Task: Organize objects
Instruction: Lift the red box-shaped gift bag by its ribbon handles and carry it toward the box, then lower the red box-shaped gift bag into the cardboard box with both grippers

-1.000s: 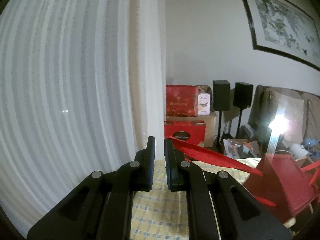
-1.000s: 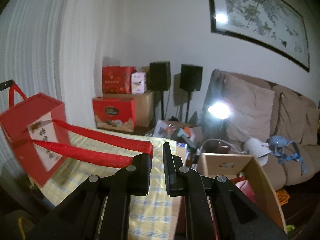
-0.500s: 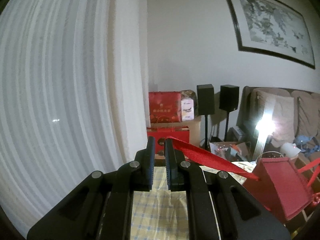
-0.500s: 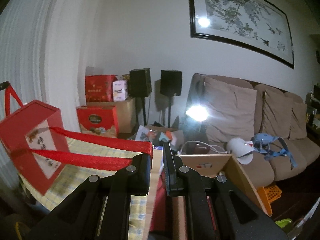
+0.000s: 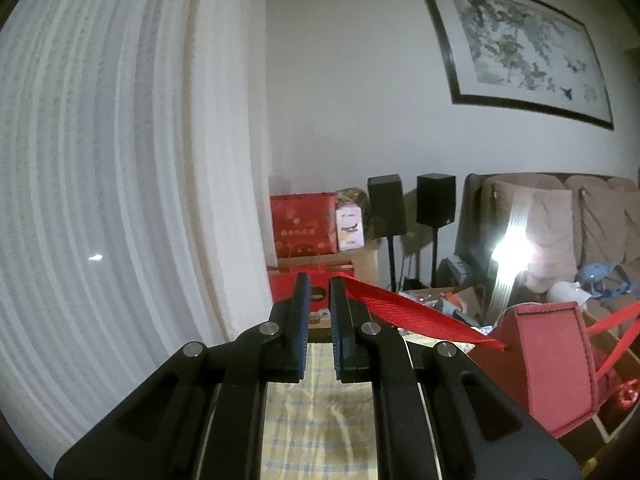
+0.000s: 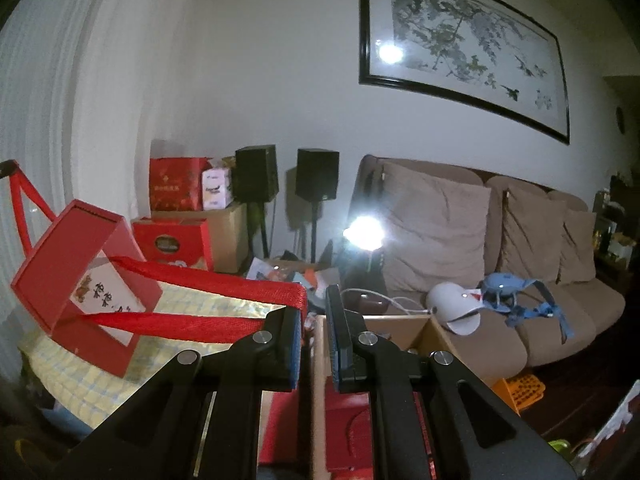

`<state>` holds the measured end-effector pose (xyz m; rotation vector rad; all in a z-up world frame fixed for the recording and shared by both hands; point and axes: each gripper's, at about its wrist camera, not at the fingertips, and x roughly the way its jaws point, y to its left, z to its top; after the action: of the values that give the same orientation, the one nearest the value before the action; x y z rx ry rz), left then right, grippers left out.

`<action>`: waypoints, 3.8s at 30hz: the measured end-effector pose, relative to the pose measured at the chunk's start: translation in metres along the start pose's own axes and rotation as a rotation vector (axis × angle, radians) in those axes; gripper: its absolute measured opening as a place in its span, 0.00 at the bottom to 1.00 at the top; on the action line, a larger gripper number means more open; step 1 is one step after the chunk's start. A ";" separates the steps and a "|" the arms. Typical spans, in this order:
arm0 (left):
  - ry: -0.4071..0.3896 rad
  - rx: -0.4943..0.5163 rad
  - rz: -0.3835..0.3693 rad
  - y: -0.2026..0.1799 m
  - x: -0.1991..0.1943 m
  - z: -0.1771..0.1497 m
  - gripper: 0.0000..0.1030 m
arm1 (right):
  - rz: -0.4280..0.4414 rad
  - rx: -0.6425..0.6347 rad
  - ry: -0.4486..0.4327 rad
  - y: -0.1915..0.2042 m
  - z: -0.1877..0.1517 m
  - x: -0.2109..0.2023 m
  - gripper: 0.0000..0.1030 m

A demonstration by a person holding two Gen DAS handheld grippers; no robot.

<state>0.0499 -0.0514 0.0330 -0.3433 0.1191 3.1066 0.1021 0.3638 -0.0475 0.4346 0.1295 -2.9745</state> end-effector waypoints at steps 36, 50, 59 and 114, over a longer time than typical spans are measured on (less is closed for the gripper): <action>-0.026 0.033 -0.248 -0.111 -0.002 0.028 0.09 | -0.260 0.114 -0.027 -0.117 -0.001 -0.039 0.09; 0.079 0.044 -0.408 -0.173 0.033 0.034 0.09 | -0.351 0.185 0.042 -0.172 -0.020 -0.041 0.09; 0.078 0.119 -0.446 -0.231 0.046 0.037 0.09 | -0.411 0.230 0.072 -0.199 -0.032 -0.045 0.09; 0.332 0.230 -0.620 -0.390 0.060 -0.073 0.08 | -0.285 0.108 0.476 -0.160 -0.082 0.057 0.10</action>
<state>0.0158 0.3317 -0.0802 -0.7232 0.3030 2.3774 0.0482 0.5238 -0.1318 1.2286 0.0820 -3.0911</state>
